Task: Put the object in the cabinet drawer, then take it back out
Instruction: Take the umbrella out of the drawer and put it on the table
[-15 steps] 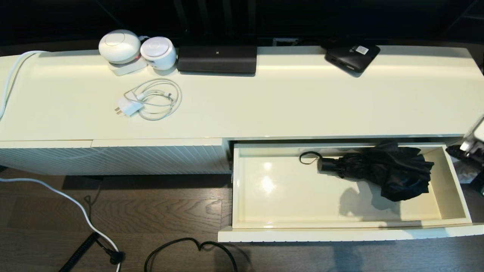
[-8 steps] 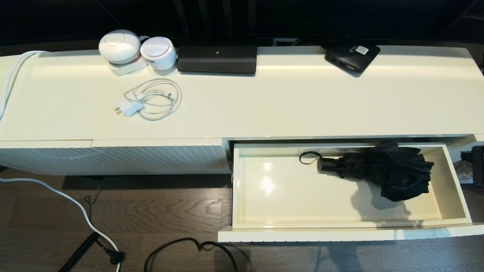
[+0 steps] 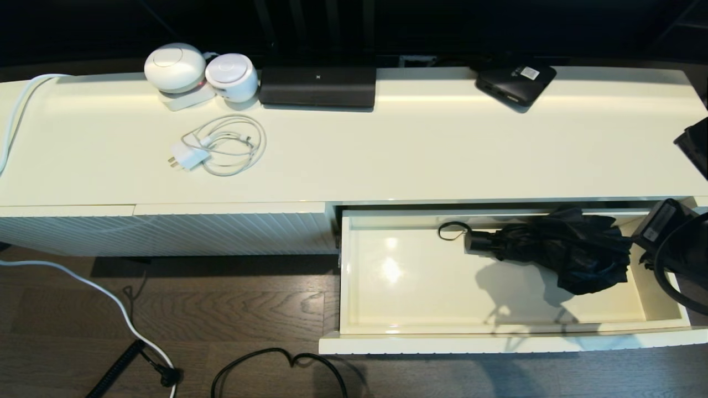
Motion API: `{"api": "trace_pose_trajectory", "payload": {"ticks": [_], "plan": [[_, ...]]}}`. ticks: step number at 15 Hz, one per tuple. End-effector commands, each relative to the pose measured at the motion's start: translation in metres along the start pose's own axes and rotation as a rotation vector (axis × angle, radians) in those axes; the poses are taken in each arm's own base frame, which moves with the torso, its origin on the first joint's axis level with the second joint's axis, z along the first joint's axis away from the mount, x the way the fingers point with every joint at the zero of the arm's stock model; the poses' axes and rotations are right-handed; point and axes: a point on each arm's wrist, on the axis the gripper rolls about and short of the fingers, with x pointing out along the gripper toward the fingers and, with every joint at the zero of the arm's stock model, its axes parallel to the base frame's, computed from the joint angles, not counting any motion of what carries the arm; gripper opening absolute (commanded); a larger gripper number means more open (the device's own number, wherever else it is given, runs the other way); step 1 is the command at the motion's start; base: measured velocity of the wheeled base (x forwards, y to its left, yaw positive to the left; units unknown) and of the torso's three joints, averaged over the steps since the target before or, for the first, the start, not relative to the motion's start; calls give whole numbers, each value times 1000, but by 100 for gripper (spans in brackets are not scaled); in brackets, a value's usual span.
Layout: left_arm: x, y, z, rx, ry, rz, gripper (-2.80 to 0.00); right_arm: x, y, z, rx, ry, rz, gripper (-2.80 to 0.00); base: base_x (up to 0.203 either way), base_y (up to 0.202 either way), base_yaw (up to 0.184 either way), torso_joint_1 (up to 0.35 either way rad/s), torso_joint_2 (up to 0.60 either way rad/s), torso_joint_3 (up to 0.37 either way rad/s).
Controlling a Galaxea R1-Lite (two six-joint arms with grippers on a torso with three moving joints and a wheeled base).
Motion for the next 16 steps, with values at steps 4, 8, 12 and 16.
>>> {"api": "trace_pose_trajectory", "payload": {"ticks": [4, 8, 12, 16], "plan": [[0, 0, 0, 0, 0, 0, -280, 27, 16, -6, 106, -104, -134, 0, 0, 0, 0, 0, 0, 0], [0, 0, 0, 0, 0, 0, -280, 54, 17, -16, 119, -27, -206, 0, 0, 0, 0, 0, 0, 0], [0, 0, 0, 0, 1, 1, -280, 70, 20, -15, 188, 124, -173, 0, 0, 0, 0, 0, 0, 0], [0, 0, 0, 0, 0, 1, -280, 87, 23, -10, 220, 125, -199, 0, 0, 0, 0, 0, 0, 0]]}}
